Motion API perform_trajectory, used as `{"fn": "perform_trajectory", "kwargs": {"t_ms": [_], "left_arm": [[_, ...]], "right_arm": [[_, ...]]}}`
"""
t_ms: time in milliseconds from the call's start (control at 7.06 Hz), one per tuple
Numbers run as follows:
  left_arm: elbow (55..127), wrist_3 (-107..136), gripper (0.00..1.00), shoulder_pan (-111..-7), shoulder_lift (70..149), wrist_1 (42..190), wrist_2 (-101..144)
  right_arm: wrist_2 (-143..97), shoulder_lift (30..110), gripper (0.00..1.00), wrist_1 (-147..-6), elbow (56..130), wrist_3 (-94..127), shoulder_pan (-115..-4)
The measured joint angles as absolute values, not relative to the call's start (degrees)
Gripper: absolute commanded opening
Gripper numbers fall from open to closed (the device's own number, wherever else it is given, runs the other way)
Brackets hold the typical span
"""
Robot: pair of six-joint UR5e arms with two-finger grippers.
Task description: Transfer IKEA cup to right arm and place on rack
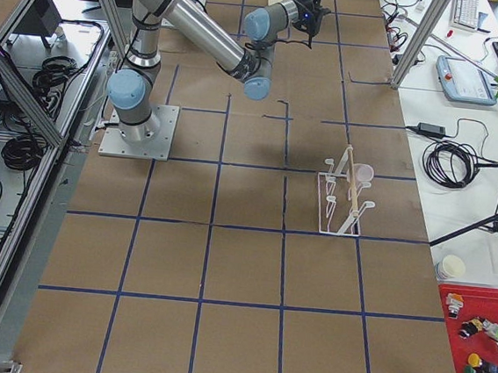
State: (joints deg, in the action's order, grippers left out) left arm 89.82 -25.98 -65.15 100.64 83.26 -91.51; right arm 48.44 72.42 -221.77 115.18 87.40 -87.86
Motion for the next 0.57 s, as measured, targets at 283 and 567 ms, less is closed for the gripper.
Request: {"fn": "perform_trajectory", "kwargs": {"t_ms": [283,567], "left_arm": [[83.53,-26.70,0.00,-66.89,102.50,85.16,-90.34],[82.76,-29.15,0.00,-70.04,103.79,79.08,-83.94]], "right_arm": [[52.26,72.56,1.00,-222.87,117.04,87.58,-88.35],[57.17,72.44,1.00,-222.91,117.74,87.55,-89.16]]}}
